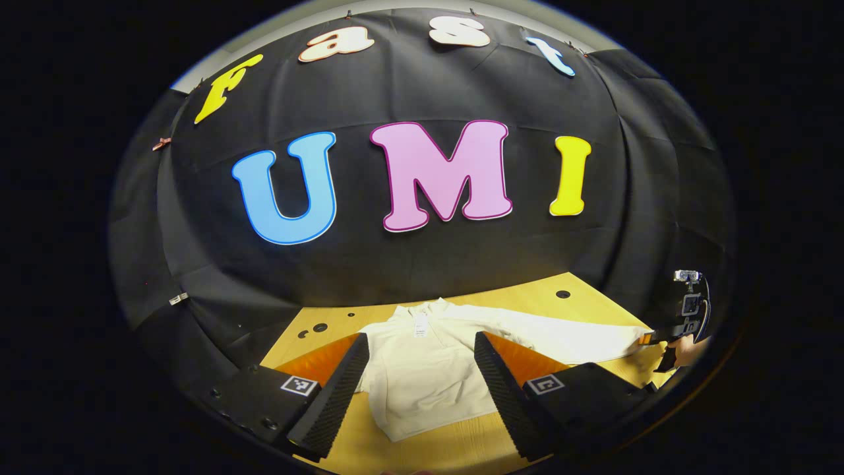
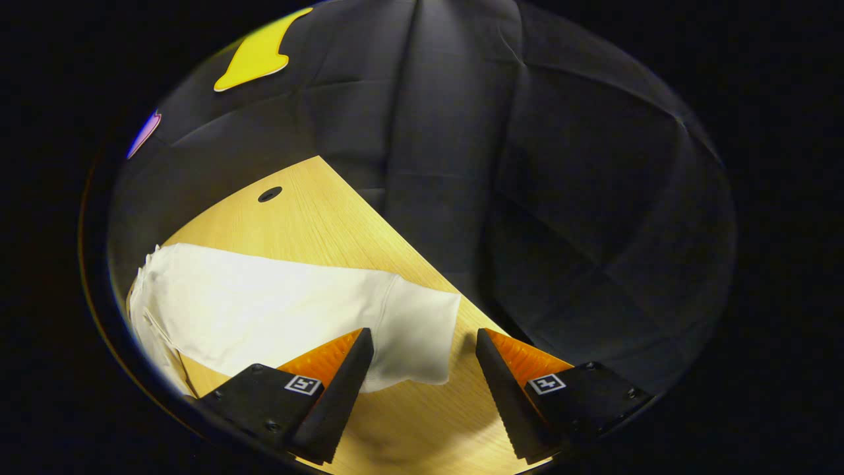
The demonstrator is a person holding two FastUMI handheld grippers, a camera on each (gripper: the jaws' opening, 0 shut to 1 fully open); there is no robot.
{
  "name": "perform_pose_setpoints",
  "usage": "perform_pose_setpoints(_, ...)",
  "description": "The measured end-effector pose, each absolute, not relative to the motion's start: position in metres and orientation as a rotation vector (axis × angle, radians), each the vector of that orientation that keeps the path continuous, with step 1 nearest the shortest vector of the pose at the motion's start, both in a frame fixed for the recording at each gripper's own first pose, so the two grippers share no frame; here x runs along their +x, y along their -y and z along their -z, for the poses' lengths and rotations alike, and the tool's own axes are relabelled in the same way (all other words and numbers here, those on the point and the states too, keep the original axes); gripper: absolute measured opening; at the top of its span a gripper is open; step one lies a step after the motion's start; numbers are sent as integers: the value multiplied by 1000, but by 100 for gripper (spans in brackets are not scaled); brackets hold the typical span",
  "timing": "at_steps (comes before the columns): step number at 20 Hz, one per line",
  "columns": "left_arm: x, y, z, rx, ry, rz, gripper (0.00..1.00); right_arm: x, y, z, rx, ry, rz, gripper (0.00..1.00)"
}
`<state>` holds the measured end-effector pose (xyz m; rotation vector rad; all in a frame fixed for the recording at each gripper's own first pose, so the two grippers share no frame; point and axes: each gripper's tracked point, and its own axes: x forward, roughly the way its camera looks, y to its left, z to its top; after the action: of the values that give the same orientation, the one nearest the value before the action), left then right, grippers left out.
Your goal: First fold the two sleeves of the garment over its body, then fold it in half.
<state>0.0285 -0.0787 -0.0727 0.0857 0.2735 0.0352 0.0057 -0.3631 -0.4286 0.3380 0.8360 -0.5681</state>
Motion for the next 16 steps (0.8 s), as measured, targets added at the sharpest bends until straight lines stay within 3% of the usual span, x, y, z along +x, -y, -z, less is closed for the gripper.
perform_pose_setpoints(4, 29, 92, 70, 102, -256, -12, 99, 12, 356, 432, 313, -831, 521, 94)
perform_pose_setpoints(5, 29, 95, 69, 104, -254, -8, 99, 17, 352, 434, 317, -833, 507, 78)
perform_pose_setpoints(6, 28, 96, 70, 104, -252, -8, 99, 17, 348, 433, 307, -828, 501, 72)
perform_pose_setpoints(7, 29, 96, 69, 102, -250, -10, 99, 18, 343, 433, 313, -826, 484, 56)
perform_pose_setpoints(8, 28, 95, 68, 100, -247, -13, 99, 20, 340, 430, 313, -822, 478, 51)
perform_pose_setpoints(9, 28, 95, 68, 99, -245, -18, 99, 21, 339, 430, 314, -824, 474, 33)
perform_pose_setpoints(13, 24, 87, 71, 88, -250, -29, 99, 26, 337, 432, 358, -838, 453, 13)
perform_pose_setpoints(16, 23, 74, 74, 70, -260, -46, 99, 25, 339, 427, 364, -855, 463, 10)
